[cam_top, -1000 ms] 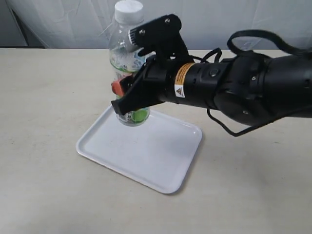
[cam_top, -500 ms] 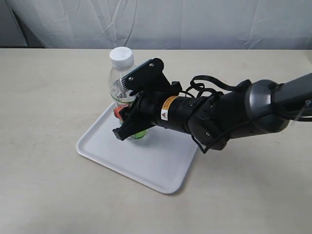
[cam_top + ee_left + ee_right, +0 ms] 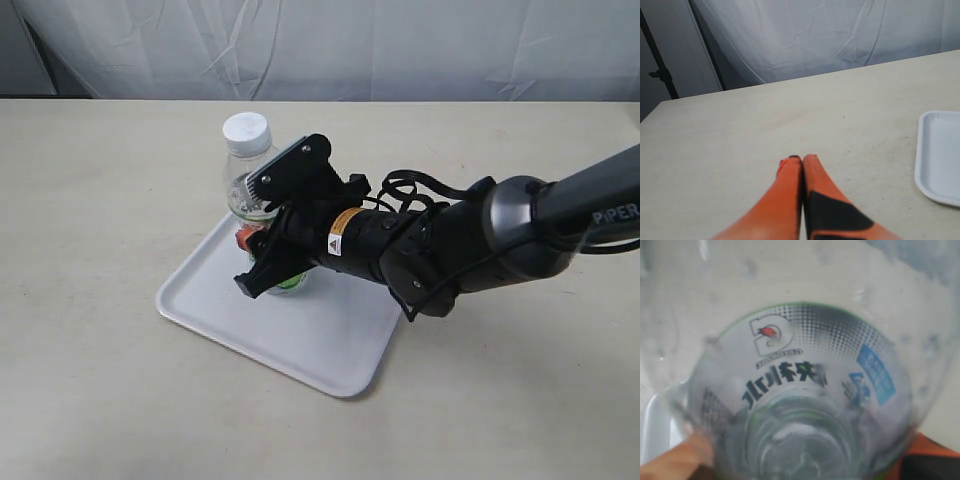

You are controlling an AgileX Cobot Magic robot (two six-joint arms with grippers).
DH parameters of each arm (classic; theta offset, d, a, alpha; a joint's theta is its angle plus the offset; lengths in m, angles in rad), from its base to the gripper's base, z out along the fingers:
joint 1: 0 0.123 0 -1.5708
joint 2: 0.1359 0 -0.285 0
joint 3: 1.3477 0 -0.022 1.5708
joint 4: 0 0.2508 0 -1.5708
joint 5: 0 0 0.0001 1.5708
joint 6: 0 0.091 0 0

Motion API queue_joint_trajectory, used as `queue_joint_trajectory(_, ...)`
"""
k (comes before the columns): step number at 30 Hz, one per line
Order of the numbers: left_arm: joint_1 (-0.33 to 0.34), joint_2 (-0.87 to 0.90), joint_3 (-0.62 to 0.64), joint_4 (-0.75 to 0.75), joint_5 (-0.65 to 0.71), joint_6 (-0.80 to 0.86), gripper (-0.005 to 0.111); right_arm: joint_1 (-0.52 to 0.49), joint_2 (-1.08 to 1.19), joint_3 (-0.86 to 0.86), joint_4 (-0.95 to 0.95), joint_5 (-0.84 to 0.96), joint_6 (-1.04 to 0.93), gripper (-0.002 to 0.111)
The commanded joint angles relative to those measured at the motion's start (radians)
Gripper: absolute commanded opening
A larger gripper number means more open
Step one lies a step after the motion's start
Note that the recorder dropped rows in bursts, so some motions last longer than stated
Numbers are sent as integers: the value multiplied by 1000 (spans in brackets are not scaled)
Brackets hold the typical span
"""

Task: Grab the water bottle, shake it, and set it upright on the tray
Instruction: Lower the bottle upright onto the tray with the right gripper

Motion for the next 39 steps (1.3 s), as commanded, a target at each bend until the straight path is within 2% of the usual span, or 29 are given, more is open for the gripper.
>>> queue_joint_trajectory(1,0,-5,4,2,-9,-1,0,-5,-1,-3,2,-39,-11,-1)
queue_joint_trajectory(8,0,-5,4,2,-9,-1,0,-5,-1,-3,2,-37,-11,0)
queue_joint_trajectory(10,0,-5,4,2,-9,-1,0,-5,-1,-3,2,-37,-11,7)
queue_joint_trajectory(14,0,-5,4,2,-9,-1,0,-5,-1,-3,2,-37,-11,41)
queue_joint_trajectory(16,0,-5,4,2,-9,1,0,-5,-1,-3,9,-35,-8,64)
queue_joint_trajectory(19,0,-5,4,2,-9,1,0,-4,-1,-3,51,-35,-7,79)
queue_joint_trajectory(39,0,-5,4,2,-9,2,0,-4,-56,-3,62,121,12,80)
